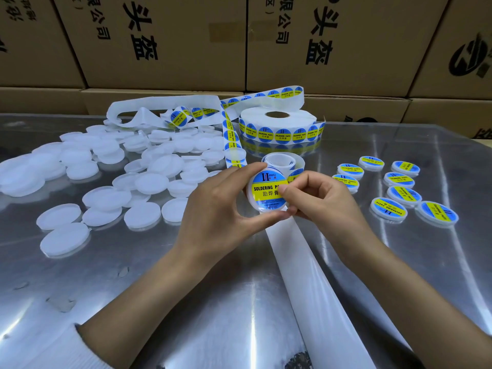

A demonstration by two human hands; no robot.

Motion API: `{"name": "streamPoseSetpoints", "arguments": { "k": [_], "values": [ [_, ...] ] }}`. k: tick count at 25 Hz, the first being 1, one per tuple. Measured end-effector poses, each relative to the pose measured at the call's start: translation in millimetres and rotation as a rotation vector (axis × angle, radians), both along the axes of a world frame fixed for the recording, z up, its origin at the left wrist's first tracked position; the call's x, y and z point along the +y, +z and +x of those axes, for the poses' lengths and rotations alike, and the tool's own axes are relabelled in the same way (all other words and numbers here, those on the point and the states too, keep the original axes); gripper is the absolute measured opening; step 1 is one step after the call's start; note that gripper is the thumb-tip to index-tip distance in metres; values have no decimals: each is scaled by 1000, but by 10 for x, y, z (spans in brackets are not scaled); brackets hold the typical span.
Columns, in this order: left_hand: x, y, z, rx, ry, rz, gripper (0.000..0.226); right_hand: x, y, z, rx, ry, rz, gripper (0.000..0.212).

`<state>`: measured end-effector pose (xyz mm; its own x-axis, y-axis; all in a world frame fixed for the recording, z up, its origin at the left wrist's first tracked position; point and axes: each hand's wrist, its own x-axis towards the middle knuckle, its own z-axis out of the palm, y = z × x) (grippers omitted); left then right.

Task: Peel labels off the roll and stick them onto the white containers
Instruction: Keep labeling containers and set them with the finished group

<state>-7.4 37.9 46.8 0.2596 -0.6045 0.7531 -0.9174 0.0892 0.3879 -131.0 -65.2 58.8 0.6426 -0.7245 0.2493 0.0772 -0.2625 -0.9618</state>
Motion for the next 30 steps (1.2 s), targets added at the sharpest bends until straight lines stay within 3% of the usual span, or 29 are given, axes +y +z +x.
{"name": "streamPoseSetpoints", "arguments": {
  "k": [7,12,16,20,24,28,30],
  "values": [
    [-1,-40,9,-147,71,-27,64,-50,-28,-20,133,-14,-38,22],
    [-18,-101,-35,-193,43,10,61,-59,-11,-65,332,-140,-163,59],
    [-23,-91,-64,-131,-6,-7,59,-83,-27,-72,386,-224,-255,72],
    [-1,-41,-50,30,-53,-79,63,-113,38,-74,279,-62,-60,70],
    [23,-28,-103,31,-114,-95,63,18,15,-60,229,257,-28,38],
    [17,-21,-132,60,-144,-92,57,37,10,-33,208,209,62,52],
    [5,-42,-128,32,-125,-35,67,14,7,-31,245,119,119,62]
  ]
}}
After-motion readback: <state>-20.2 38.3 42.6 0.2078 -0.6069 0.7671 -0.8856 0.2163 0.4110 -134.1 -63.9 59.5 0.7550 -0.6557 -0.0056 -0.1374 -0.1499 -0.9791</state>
